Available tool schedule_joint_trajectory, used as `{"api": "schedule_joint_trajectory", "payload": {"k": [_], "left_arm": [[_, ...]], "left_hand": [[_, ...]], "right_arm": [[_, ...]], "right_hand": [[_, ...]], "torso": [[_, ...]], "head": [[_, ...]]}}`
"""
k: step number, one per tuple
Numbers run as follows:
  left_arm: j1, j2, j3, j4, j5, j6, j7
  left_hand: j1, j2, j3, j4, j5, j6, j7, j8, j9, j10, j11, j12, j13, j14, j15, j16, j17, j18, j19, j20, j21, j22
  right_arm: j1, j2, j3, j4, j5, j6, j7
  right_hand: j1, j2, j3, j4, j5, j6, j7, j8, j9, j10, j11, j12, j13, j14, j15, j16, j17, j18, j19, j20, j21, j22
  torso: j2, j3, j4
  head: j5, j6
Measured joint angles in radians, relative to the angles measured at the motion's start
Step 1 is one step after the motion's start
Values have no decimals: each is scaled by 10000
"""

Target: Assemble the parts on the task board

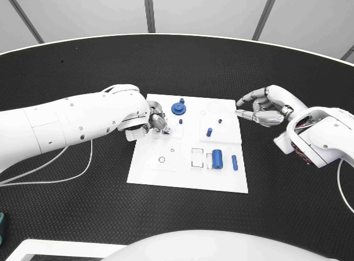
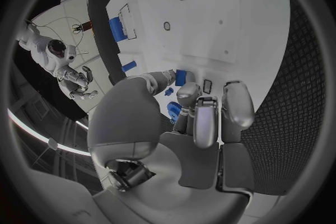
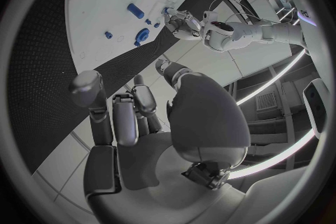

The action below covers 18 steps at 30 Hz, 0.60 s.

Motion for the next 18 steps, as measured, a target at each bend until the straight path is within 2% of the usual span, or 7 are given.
{"api": "schedule_joint_trajectory", "payload": {"k": [5,9,13,18], "left_arm": [[128,-27,6,-34,75,642,-125],[314,59,10,-200,204,1244,-252],[548,289,12,-517,400,1936,-420],[754,658,13,-939,662,2562,-629]], "left_hand": [[2,2,2,-3,-2,-1,1,0,60,10,11,0,10,0,0,0,0,0,0,0,0,-16],[4,3,12,-14,-3,-17,17,-1,67,9,12,0,17,0,0,0,0,0,0,0,0,-30],[-21,54,38,-40,-33,-18,19,-2,71,9,12,0,17,0,0,0,0,-1,0,0,0,-39],[-89,153,42,-45,-41,-20,22,-5,78,8,13,0,-10,-12,11,0,0,-1,-35,35,-5,-38]], "right_arm": [[0,1,0,-9,0,3,-4],[0,7,-1,-15,0,6,-8],[0,22,-1,-25,0,8,-11],[0,51,-1,-40,0,9,-14]], "right_hand": [[0,0,0,0,0,0,0,0,0,0,0,0,-1,0,0,0,0,0,0,0,0,0],[0,0,0,0,0,0,0,7,0,0,0,0,-1,0,0,0,0,0,0,0,-7,-5],[0,0,0,0,0,0,0,40,-8,0,0,0,-1,0,0,0,-1,0,0,0,-42,-24],[0,0,0,0,0,0,0,40,-8,0,0,0,-1,0,0,0,3,0,0,0,-42,-23]], "torso": [[0,-1,0],[0,-1,-1],[-3,3,-3],[-6,12,-5]], "head": [[-2,0],[5,8],[18,20],[37,39]]}}
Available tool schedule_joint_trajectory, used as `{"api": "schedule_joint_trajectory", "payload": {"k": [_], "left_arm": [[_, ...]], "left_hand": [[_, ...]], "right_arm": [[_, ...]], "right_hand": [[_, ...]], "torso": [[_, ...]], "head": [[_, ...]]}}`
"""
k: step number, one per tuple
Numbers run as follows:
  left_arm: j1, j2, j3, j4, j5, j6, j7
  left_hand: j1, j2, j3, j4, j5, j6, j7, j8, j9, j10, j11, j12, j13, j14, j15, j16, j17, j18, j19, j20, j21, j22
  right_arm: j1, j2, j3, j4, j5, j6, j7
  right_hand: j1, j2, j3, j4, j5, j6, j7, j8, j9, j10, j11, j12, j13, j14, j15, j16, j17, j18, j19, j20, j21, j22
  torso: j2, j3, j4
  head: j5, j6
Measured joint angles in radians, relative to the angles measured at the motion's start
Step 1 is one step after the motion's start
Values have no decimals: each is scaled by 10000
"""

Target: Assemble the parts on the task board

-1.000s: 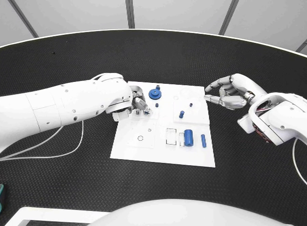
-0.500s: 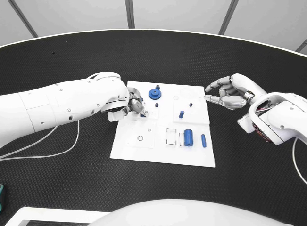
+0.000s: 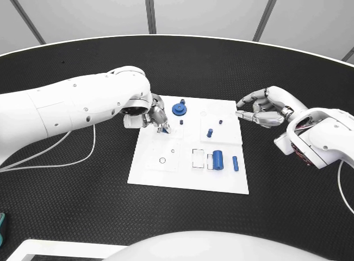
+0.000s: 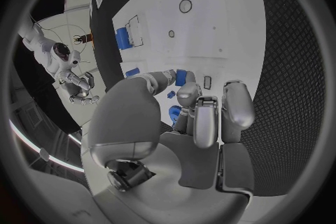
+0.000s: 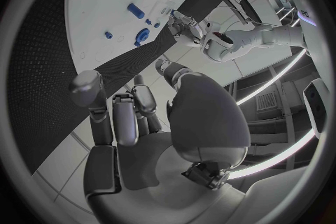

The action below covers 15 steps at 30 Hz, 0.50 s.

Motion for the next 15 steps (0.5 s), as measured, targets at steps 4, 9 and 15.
{"api": "schedule_joint_trajectory", "payload": {"k": [4,9,15], "left_arm": [[113,381,0,-417,130,455,-15],[179,876,-1,-974,215,747,-15],[199,1429,-5,-1644,231,948,-15]], "left_hand": [[-70,71,9,-11,-5,-15,15,-7,35,-1,1,0,-28,-25,25,0,0,1,0,0,-36,-6],[-62,80,9,-12,-14,-16,17,-26,28,-1,1,0,-28,-24,24,0,0,1,0,0,-35,-10],[-111,132,9,-12,-41,-33,33,3,-18,33,38,0,-22,13,62,0,0,1,0,-1,-35,2]], "right_arm": [[0,15,0,-9,0,4,-6],[0,25,0,-13,0,5,-19],[0,38,0,-3,0,6,-30]], "right_hand": [[0,0,0,0,0,0,0,-1,0,0,0,0,0,0,0,0,4,1,0,0,0,0],[0,0,28,28,100,0,0,-2,0,0,0,0,0,0,0,0,4,0,0,0,0,0],[0,0,28,28,161,0,0,35,-8,0,0,0,0,0,0,0,3,1,0,0,0,-9]], "torso": [[0,1,-3],[3,9,-14],[21,9,-15]], "head": [[5,23],[12,46],[8,55]]}}
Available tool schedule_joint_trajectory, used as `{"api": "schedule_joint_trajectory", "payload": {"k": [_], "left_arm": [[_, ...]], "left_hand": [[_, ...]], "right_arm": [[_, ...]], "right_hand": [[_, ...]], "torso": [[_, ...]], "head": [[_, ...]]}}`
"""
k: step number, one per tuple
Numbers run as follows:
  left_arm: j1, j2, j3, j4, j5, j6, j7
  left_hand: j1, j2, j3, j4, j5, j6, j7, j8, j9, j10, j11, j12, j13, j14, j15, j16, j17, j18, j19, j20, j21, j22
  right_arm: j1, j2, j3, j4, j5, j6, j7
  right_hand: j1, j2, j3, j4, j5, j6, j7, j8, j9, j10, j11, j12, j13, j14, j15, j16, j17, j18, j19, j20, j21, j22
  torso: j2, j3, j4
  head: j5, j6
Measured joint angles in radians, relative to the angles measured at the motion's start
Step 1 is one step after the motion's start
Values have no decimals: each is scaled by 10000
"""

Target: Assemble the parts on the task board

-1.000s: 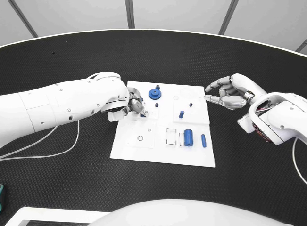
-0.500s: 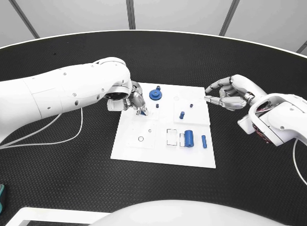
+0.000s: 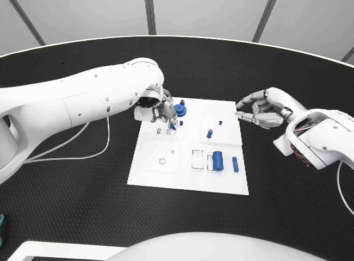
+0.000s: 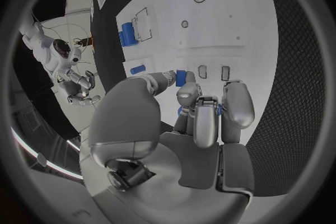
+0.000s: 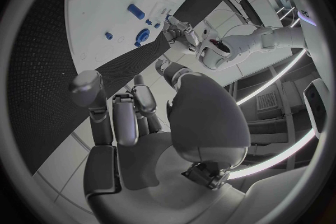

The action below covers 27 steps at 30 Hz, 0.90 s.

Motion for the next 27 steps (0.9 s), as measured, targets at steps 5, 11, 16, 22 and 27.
{"api": "schedule_joint_trajectory", "payload": {"k": [5,11,16,22,27], "left_arm": [[2,302,-2,-428,0,147,0],[-3,521,-4,-768,2,344,0],[-9,595,-5,-928,2,490,0],[-19,594,-7,-1040,4,562,0],[-41,563,-8,-1086,-5,488,0]], "left_hand": [[-9,50,-28,-29,-8,-36,37,0,1,-16,16,0,20,0,0,0,0,0,0,0,0,6],[-18,75,-69,-70,33,-39,39,-1,0,-17,17,0,28,-1,0,0,0,0,0,0,0,12],[-2,90,-109,-111,48,-55,55,-2,-7,-34,33,0,28,-1,-1,0,0,0,0,0,0,31],[2,93,-138,-140,49,-56,56,-5,-16,-35,34,0,27,-1,-1,0,0,-1,0,0,0,30],[34,125,-138,-140,48,-72,73,-41,-21,-36,35,0,27,-1,-1,0,0,0,0,0,0,30]], "right_arm": [[0,10,0,10,0,-2,-8],[1,17,0,17,0,-10,-14],[1,22,0,21,0,-18,-16],[1,27,0,22,0,-30,-16],[1,35,0,18,0,-58,-5]], "right_hand": [[0,0,0,0,135,0,0,0,0,0,0,0,0,0,0,0,-1,-1,0,0,0,0],[0,0,0,0,136,0,0,-1,1,0,0,0,0,0,0,0,-1,-1,0,0,0,1],[0,0,0,0,136,0,0,-1,1,0,0,0,-10,0,0,0,-2,0,0,0,-58,-15],[0,0,0,-1,136,0,0,-1,1,0,0,0,-12,0,0,0,-2,0,0,0,-59,-14],[0,0,0,-1,136,0,0,-2,-3,0,0,0,-11,0,0,0,-3,0,0,0,-58,-14]], "torso": [[0,-2,7],[-1,-12,8],[-2,-20,7],[-11,-25,12],[-12,-28,20]], "head": [[-1,-18],[-1,-57],[6,-72],[8,-90],[9,-99]]}}
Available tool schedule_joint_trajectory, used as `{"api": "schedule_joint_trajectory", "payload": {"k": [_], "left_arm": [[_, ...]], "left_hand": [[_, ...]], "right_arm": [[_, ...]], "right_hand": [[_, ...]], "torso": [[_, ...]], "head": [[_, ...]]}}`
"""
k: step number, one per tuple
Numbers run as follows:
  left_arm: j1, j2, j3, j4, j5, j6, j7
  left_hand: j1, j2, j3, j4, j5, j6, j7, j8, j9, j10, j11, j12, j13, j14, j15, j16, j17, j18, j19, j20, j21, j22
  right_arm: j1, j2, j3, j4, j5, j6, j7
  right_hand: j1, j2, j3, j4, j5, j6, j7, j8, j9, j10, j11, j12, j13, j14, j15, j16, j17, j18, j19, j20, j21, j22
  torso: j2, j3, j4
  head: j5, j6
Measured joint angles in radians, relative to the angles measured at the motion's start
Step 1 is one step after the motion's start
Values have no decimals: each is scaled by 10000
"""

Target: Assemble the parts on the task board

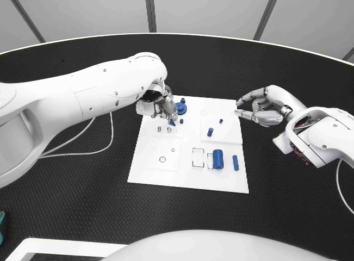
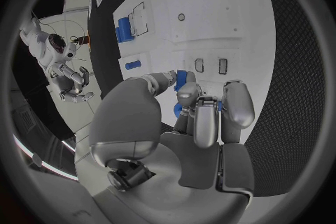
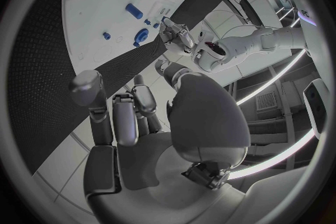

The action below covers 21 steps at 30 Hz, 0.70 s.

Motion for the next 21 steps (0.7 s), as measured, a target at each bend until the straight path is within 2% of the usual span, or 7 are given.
{"api": "schedule_joint_trajectory", "payload": {"k": [21], "left_arm": [[-220,-151,-9,22,-178,-4,0]], "left_hand": [[-37,34,-61,-84,-18,-18,18,15,-3,57,12,40,99,0,0,0,0,1,0,0,0,60]], "right_arm": [[0,13,0,-19,0,-8,20]], "right_hand": [[0,0,0,0,68,0,0,38,-3,0,0,0,-9,0,0,-58,-2,0,0,0,0,-22]], "torso": [[-7,0,-1]], "head": [[8,-38]]}}
